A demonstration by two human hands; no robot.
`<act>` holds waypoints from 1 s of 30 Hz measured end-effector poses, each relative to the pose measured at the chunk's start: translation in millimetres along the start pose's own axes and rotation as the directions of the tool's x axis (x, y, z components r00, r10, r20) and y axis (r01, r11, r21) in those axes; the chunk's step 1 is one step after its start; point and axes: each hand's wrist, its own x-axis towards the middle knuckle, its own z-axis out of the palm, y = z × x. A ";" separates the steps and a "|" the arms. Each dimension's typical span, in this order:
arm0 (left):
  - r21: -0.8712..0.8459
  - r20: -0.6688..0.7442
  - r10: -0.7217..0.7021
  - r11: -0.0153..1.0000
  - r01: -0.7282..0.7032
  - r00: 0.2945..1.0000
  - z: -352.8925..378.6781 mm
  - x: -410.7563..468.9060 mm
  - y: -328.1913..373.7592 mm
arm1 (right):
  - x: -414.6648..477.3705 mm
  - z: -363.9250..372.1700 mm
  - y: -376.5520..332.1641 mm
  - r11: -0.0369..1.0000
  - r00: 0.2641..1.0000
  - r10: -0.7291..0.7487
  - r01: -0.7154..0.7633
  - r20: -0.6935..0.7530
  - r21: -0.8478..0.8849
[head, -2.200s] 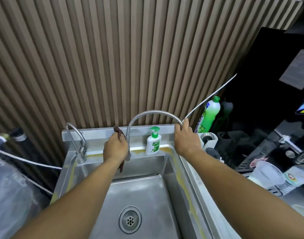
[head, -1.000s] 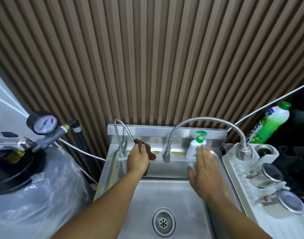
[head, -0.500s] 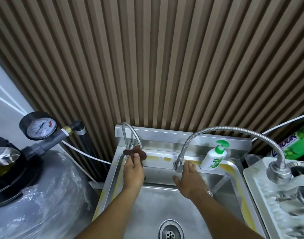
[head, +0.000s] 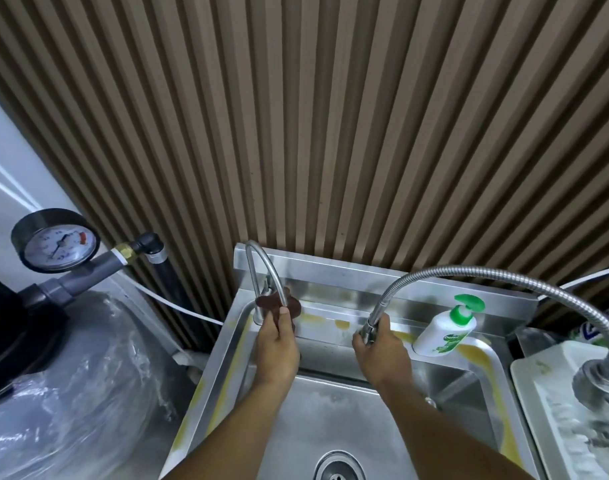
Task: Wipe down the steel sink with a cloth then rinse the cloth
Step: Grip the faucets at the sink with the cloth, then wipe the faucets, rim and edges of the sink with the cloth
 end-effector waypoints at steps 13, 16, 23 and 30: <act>-0.158 -0.261 -0.035 0.987 -0.007 0.965 48.7 18.0 24.5 | -1.5 19.5 10.4 0.995 0.999 0.031 -0.027 -0.042 0.101; -0.292 -0.353 -0.097 0.956 -0.011 0.931 64.2 33.9 42.0 | -1.5 16.9 11.1 0.996 0.999 0.011 -0.008 -0.031 0.086; -0.175 -0.521 -0.050 0.983 -0.049 0.852 81.2 89.8 56.9 | -0.4 17.4 10.7 0.997 1.000 0.016 -0.014 -0.014 0.081; 0.374 -0.361 0.321 0.910 -0.179 0.876 90.8 90.9 14.5 | 0.2 16.8 10.8 0.997 1.000 0.000 0.002 -0.026 0.074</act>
